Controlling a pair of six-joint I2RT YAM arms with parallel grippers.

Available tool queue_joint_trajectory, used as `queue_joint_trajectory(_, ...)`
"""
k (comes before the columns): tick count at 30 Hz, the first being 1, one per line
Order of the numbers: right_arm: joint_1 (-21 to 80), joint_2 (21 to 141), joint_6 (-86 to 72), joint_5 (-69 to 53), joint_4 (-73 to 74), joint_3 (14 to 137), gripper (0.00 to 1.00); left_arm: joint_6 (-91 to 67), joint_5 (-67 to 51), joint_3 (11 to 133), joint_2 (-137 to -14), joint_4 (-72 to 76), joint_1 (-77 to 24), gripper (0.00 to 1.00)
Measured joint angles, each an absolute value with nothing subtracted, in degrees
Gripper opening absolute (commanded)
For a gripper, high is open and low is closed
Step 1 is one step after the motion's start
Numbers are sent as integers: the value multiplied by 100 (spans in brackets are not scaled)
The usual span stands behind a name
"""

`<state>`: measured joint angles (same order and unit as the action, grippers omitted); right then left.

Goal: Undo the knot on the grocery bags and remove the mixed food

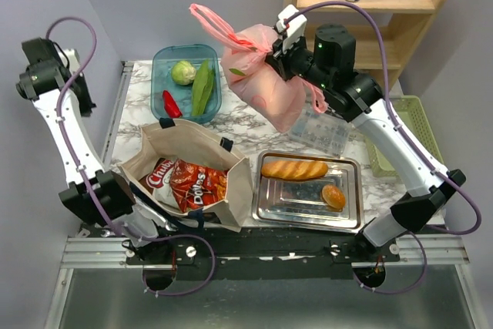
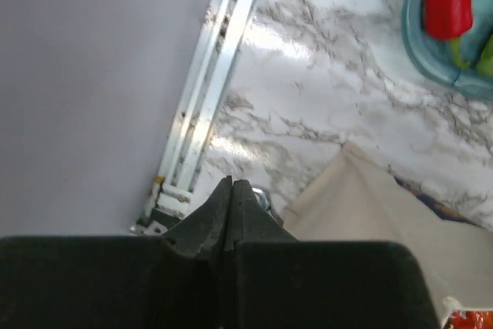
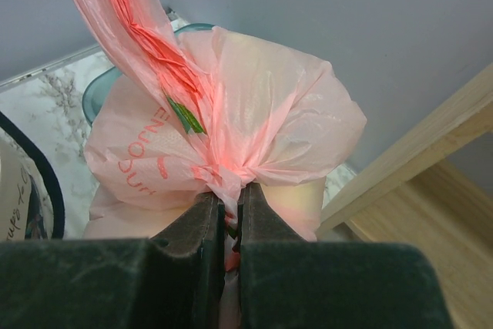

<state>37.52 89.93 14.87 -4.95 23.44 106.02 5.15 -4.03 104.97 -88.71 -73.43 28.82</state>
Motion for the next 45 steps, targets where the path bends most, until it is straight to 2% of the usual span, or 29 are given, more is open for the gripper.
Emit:
queue_joint_trajectory(5, 3675, 8868, 1505, -493, 2357, 10527, 1, 611, 64, 12857, -10055, -7686, 2877, 2)
queue_joint_trajectory(6, 3664, 8864, 1509, -493, 2368, 10523, 1, 650, 106, 13452, -10370, -7793, 2877, 10)
queue_joint_trajectory(8, 3662, 8862, 1516, -491, 2392, 10523, 1, 803, -89, 14280, -10825, -8001, 2882, 44)
queue_joint_trajectory(9, 3662, 8862, 1525, -478, 2410, 10521, 1, 902, -353, 14300, -10864, -8047, 2891, 62)
queue_joint_trajectory(11, 3645, 8849, 1549, -443, 2429, 10492, 1, 1114, -987, 13725, -10619, -8149, 2897, 90)
queue_joint_trajectory(12, 3636, 8838, 1555, -425, 2443, 10473, 1, 1297, -1363, 13080, -10269, -8152, 2895, 98)
queue_joint_trajectory(16, 3629, 8761, 1577, -384, 2519, 10326, 1, 1857, -2613, 10954, -8809, -8442, 2877, 98)
queue_joint_trajectory(21, 3627, 8663, 1594, -379, 2591, 10156, 1, 2416, -3542, 10202, -7489, -8748, 2875, 98)
queue_joint_trajectory(25, 3627, 8621, 1594, -381, 2615, 10088, 1, 2635, -3579, 9174, -6851, -8722, 2805, 99)
queue_joint_trajectory(29, 3627, 8595, 1597, -381, 2626, 10079, 1, 2473, -2805, 7975, -6536, -8082, 2189, 99)
queue_joint_trajectory(31, 3627, 8578, 1597, -384, 2624, 10073, 1, 2327, -2263, 7594, -6486, -7765, 1881, 96)
queue_joint_trajectory(33, 3627, 8541, 1599, -384, 2620, 10031, 1, 2174, -1708, 7406, -6484, -7489, 1656, 85)
queue_joint_trajectory(34, 3627, 8510, 1601, -384, 2620, 9990, 1, 2112, -1507, 7369, -6488, -7380, 1603, 74)
queue_joint_trajectory(35, 3627, 8477, 1603, -384, 2620, 9939, 1, 2045, -1299, 7354, -6508, -7271, 1570, 56)
queue_joint_trajectory(37, 3627, 8425, 1614, -384, 2622, 9854, 1, 1933, -989, 7358, -6582, -7083, 1562, 7)
queue_joint_trajectory(38, 3627, 8409, 1619, -384, 2624, 9830, 1, 1903, -871, 7367, -6632, -7002, 1564, 0)
queue_joint_trajectory(42, 3627, 8355, 1660, -384, 2620, 9741, 1, 1787, -685, 7708, -6976, -7017, 1651, 0)
queue_joint_trajectory(45, 3625, 8265, 1662, -384, 2624, 9625, 1, 1804, -871, 8772, -7507, -7509, 2016, 0)
